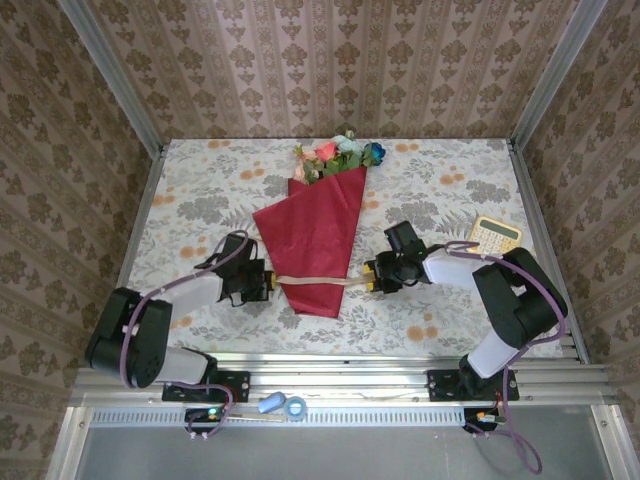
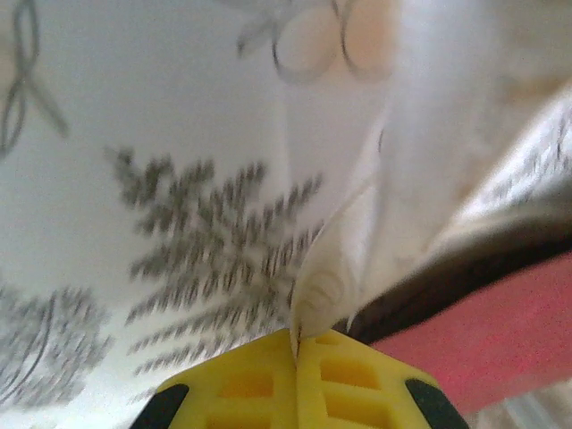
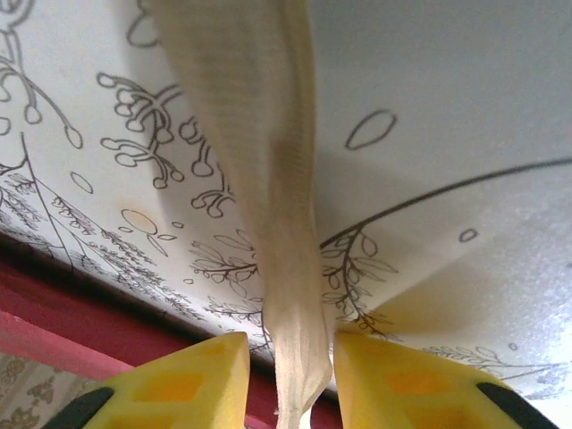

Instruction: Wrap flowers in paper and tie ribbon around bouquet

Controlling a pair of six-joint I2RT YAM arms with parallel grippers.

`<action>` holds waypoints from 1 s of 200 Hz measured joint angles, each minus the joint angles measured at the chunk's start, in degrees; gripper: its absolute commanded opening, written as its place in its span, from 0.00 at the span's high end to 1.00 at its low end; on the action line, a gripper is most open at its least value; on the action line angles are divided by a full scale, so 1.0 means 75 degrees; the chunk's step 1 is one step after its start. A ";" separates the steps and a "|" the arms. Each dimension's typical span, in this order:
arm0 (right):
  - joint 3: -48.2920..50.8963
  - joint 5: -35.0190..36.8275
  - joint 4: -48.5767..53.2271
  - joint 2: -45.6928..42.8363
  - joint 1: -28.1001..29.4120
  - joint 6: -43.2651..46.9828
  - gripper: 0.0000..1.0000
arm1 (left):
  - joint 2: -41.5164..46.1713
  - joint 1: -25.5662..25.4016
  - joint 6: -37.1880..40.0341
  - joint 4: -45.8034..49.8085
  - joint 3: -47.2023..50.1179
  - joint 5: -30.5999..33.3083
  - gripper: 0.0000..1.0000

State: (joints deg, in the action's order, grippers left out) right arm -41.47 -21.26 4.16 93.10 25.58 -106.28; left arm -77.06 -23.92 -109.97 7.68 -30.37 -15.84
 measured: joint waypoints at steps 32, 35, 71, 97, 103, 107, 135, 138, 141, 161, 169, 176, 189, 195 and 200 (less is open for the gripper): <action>0.0216 -0.0265 0.0012 -0.0076 -0.0108 0.0463 0.87 | 0.1291 -0.0306 0.0959 0.0997 0.0006 -0.0227 1.00; 0.0233 -0.0286 0.0015 -0.0099 -0.0117 0.0530 0.88 | 0.1431 -0.0347 0.1067 0.1096 0.0029 -0.0265 1.00; 0.0635 -0.0498 0.0440 -0.0589 -0.0178 0.1253 1.00 | 0.2407 -0.0793 0.1749 0.1652 0.0965 -0.0679 1.00; 0.0772 -0.0714 0.1565 -0.1058 -0.0076 0.1967 1.00 | 0.2425 -0.1023 0.2025 0.1818 0.1489 -0.1026 1.00; 0.0781 -0.0726 0.1763 -0.1131 -0.0070 0.2101 0.92 | 0.2398 -0.1064 0.2098 0.1818 0.1498 -0.1072 1.00; 0.0781 -0.0737 0.1903 -0.1174 -0.0070 0.2197 0.87 | 0.2378 -0.1078 0.2139 0.1795 0.1495 -0.1105 1.00; 0.0749 -0.0592 0.2471 -0.1323 -0.0134 0.2873 0.55 | 0.1996 -0.1137 0.2588 0.1842 0.1332 -0.1145 1.00; 0.0720 -0.0551 0.2524 -0.1364 -0.0134 0.2952 0.53 | 0.1961 -0.1151 0.2637 0.1862 0.1306 -0.1139 1.00; 0.0691 -0.0493 0.2570 -0.1396 -0.0134 0.3042 0.51 | 0.1929 -0.1157 0.2669 0.1894 0.1279 -0.1131 1.00; 0.0560 -0.0122 0.2704 -0.1877 -0.0099 0.3695 0.44 | 0.1763 -0.1157 0.2926 0.2110 0.1096 -0.1081 1.00; 0.0460 -0.0079 0.2602 -0.2025 -0.0076 0.3995 0.44 | 0.1728 -0.1160 0.3019 0.2206 0.1029 -0.1026 1.00; 0.0353 -0.0087 0.2413 -0.2078 -0.0050 0.4278 0.46 | 0.1725 -0.1166 0.3066 0.2276 0.0991 -0.0944 1.00; 0.0152 -0.0201 0.1964 -0.2014 0.0009 0.4750 0.49 | 0.1725 -0.1166 0.3104 0.2320 0.0979 -0.0854 1.00; 0.0050 -0.0291 0.1716 -0.1886 0.0047 0.4960 0.51 | 0.1734 -0.1169 0.3104 0.2323 0.0979 -0.0831 1.00; -0.0015 -0.0402 0.1472 -0.1734 0.0085 0.5103 0.52 | 0.1740 -0.1172 0.3104 0.2326 0.0979 -0.0816 1.00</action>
State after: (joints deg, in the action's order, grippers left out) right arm -41.58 -24.27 15.20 80.09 26.22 -68.01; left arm -64.01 -32.71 -86.70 25.12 -23.03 -21.96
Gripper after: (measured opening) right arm 0.504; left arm 0.064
